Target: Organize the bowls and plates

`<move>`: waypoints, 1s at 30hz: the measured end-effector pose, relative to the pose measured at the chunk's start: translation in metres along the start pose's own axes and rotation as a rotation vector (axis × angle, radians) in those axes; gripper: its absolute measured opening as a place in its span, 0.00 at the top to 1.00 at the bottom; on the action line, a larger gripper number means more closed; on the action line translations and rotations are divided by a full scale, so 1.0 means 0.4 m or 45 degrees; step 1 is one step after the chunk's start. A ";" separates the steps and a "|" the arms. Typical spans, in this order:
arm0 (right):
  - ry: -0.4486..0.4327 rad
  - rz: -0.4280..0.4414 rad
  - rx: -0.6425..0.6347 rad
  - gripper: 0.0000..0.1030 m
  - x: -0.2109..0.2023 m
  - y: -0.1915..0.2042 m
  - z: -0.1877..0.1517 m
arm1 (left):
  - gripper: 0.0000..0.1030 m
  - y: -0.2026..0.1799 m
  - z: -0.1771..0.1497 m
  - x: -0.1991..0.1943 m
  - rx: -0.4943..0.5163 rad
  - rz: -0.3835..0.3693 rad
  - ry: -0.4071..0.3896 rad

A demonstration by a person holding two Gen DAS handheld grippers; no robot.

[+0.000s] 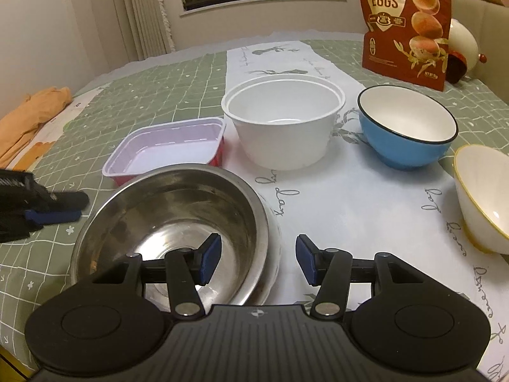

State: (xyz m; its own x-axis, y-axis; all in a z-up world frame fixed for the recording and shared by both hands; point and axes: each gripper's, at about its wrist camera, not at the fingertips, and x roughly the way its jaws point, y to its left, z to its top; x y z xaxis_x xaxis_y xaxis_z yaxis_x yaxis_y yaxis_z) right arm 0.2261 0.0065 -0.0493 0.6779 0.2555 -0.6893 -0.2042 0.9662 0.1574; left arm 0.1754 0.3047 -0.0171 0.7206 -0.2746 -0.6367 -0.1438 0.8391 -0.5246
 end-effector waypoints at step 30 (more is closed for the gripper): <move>0.141 0.230 0.031 0.49 0.054 -0.030 -0.022 | 0.61 -0.061 -0.036 0.144 0.108 0.181 0.198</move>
State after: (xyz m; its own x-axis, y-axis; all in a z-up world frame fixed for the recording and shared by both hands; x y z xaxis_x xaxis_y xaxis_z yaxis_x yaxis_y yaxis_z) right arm 0.2368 0.0002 -0.0722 0.5498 0.4209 -0.7214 -0.2976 0.9058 0.3017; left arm 0.2106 0.2616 -0.0492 0.5831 -0.2141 -0.7837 -0.1742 0.9092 -0.3781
